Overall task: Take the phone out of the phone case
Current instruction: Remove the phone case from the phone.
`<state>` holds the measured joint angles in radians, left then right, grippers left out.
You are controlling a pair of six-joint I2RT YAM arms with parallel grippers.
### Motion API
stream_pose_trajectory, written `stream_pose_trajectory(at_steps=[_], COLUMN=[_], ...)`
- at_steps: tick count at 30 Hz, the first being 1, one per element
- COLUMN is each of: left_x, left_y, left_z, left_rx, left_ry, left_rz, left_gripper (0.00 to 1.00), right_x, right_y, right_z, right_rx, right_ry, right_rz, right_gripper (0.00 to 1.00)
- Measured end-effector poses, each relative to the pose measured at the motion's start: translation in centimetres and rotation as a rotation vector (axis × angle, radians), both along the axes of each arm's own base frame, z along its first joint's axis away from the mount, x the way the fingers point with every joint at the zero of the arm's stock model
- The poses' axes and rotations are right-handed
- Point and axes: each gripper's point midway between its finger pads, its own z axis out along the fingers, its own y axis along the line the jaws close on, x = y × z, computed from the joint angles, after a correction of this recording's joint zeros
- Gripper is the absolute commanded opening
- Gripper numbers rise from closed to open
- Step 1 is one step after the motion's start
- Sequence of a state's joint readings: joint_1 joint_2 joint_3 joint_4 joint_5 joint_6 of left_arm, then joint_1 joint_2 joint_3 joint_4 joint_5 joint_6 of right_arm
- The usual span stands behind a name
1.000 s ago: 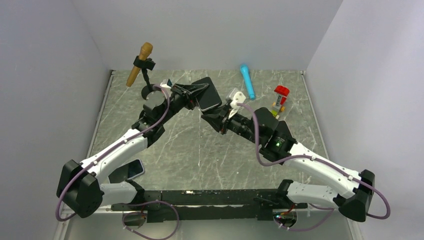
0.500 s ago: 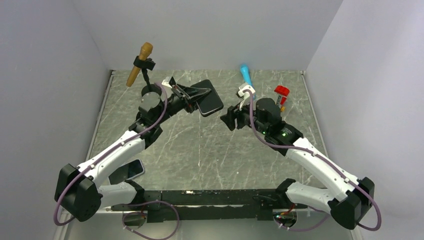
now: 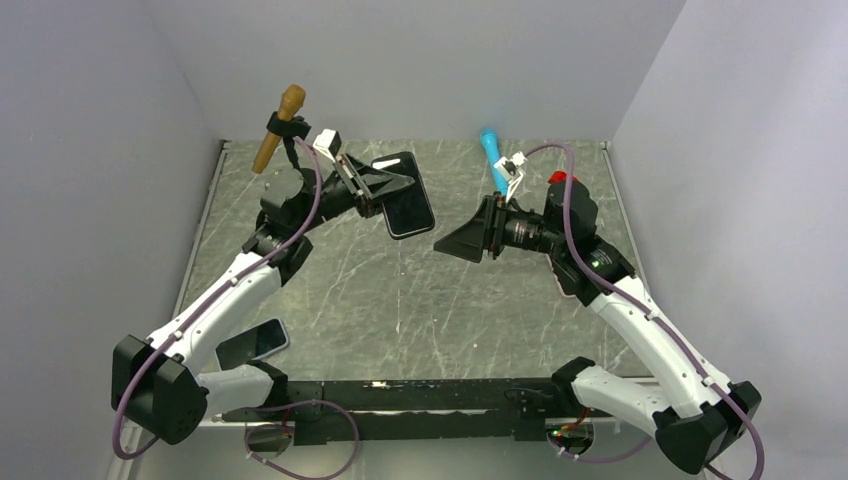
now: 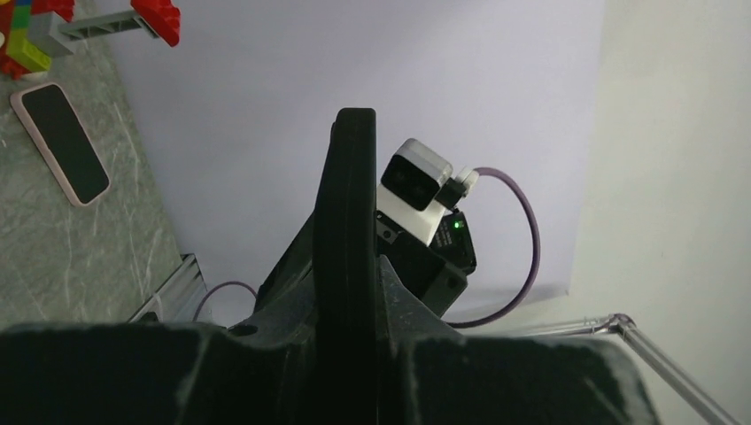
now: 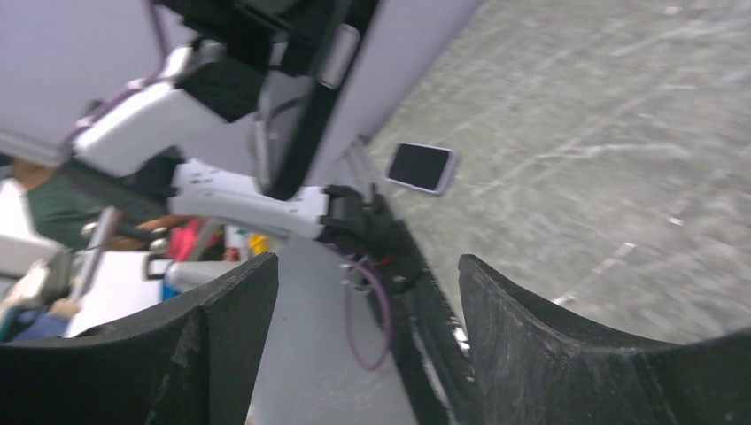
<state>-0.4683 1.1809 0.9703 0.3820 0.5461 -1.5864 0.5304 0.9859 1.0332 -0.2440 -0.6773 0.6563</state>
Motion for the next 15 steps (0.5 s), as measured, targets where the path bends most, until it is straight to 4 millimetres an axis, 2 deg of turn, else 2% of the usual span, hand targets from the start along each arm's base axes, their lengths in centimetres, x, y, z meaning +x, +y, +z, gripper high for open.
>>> stream_pose_trajectory(at_steps=[4, 7, 10, 15], left_x=[-0.7, -1.2, -1.7, -2.4], left_y=[-0.5, -0.6, -0.5, -0.3], left_z=[0.4, 1.1, 1.6, 1.8], left_rx=[0.017, 0.037, 0.054, 0.064], left_ry=[-0.031, -0.067, -0.102, -0.113], left_rz=[-0.055, -0.078, -0.089, -0.093], left_gripper=[0.0, 0.0, 0.0, 0.0], right_x=[-1.1, -1.1, -1.0, -1.0], right_y=[0.9, 1.6, 2.2, 2.7], right_z=[2.7, 4.1, 4.4, 4.9], right_rx=[0.096, 0.122, 0.134, 0.165], right_ry=[0.015, 0.01, 0.02, 0.022], right_rz=[0.1, 0.159, 0.202, 0.253], right_gripper=[0.65, 0.57, 0.53, 0.38])
